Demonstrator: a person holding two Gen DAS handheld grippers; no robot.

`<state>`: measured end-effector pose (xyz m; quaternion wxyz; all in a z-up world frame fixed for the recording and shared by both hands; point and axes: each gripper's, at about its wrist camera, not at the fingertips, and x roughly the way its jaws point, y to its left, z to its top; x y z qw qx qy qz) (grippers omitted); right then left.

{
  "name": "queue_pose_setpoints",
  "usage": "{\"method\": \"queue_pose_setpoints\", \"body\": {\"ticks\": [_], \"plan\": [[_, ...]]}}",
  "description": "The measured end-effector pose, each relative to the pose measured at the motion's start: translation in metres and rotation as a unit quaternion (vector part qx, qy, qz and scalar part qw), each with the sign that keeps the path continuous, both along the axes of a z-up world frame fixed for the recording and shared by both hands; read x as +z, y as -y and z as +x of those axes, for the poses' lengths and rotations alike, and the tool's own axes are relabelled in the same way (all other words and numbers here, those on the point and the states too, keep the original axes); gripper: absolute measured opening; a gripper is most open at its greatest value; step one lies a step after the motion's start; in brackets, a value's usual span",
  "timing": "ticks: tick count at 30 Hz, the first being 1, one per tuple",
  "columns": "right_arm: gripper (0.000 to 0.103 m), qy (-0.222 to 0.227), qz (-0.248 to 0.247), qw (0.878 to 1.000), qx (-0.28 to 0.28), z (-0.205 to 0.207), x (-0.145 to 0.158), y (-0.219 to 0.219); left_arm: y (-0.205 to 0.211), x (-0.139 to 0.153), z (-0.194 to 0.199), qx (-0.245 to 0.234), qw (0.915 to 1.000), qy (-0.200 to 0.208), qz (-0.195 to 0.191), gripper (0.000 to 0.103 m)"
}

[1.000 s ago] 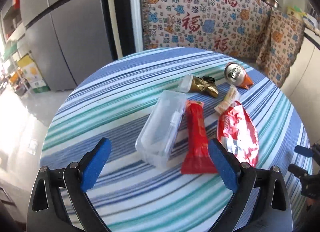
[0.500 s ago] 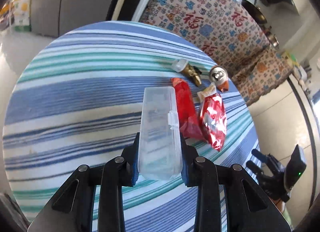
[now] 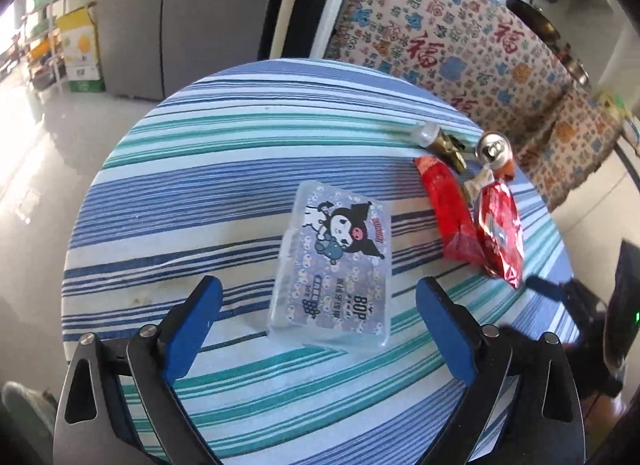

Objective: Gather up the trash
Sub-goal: 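Grasp the clear plastic box with the left tool while the right tool grasps the red chip bag, then carry the box and chip bag over the wastebasket and open both tools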

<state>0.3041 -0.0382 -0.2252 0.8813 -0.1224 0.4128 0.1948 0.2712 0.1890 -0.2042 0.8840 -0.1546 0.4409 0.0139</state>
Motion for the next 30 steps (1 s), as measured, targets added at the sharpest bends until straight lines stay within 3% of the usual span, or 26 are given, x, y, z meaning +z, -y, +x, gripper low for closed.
{"method": "queue_pose_setpoints", "body": {"ticks": [4,5,8,10,11,12,14,18,21,23,25,30], "plan": [[0.090,0.027,-0.013,0.999,0.012,0.024,0.004,-0.019,0.006,-0.008,0.004,-0.013,0.9995,-0.020,0.021,0.098],[0.064,0.019,-0.008,1.000,0.008,0.028,0.003,-0.018,0.007,-0.009,0.006,-0.011,0.9993,-0.022,0.028,0.098],[0.064,-0.002,0.043,0.999,-0.028,0.028,0.006,0.005,0.008,-0.008,0.009,-0.009,0.9993,-0.013,0.035,0.094],[0.064,-0.015,0.072,0.996,-0.043,0.022,0.009,0.026,0.010,-0.007,0.008,-0.020,0.9993,-0.010,0.029,0.078],[0.064,-0.024,0.087,0.995,-0.046,0.016,0.011,0.039,0.012,-0.006,0.007,-0.023,0.9991,-0.009,0.034,0.076],[0.064,-0.030,0.093,0.994,-0.046,0.011,0.011,0.048,0.016,-0.007,0.006,-0.027,0.9988,-0.010,0.041,0.070],[0.064,-0.030,0.079,0.995,-0.045,-0.003,0.012,0.067,0.025,-0.007,0.002,-0.043,0.9980,-0.010,0.045,0.066],[0.064,-0.011,0.015,0.999,-0.048,-0.029,0.002,0.098,0.053,-0.007,-0.019,-0.078,0.9958,-0.016,0.046,0.066],[0.064,0.004,0.027,0.998,-0.048,-0.040,-0.006,0.109,0.080,-0.006,-0.035,-0.095,0.9937,-0.022,0.056,0.066],[0.067,0.004,0.026,0.999,-0.045,-0.037,-0.005,0.113,0.095,-0.006,-0.041,-0.098,0.9927,-0.018,0.068,0.073],[0.074,-0.003,0.030,0.998,-0.049,-0.036,-0.004,0.116,0.106,-0.009,-0.044,-0.096,0.9909,-0.016,0.092,0.087],[0.077,-0.007,0.041,0.997,-0.059,-0.035,-0.001,0.122,0.113,-0.013,-0.039,-0.098,0.9866,-0.011,0.130,0.092]]}}
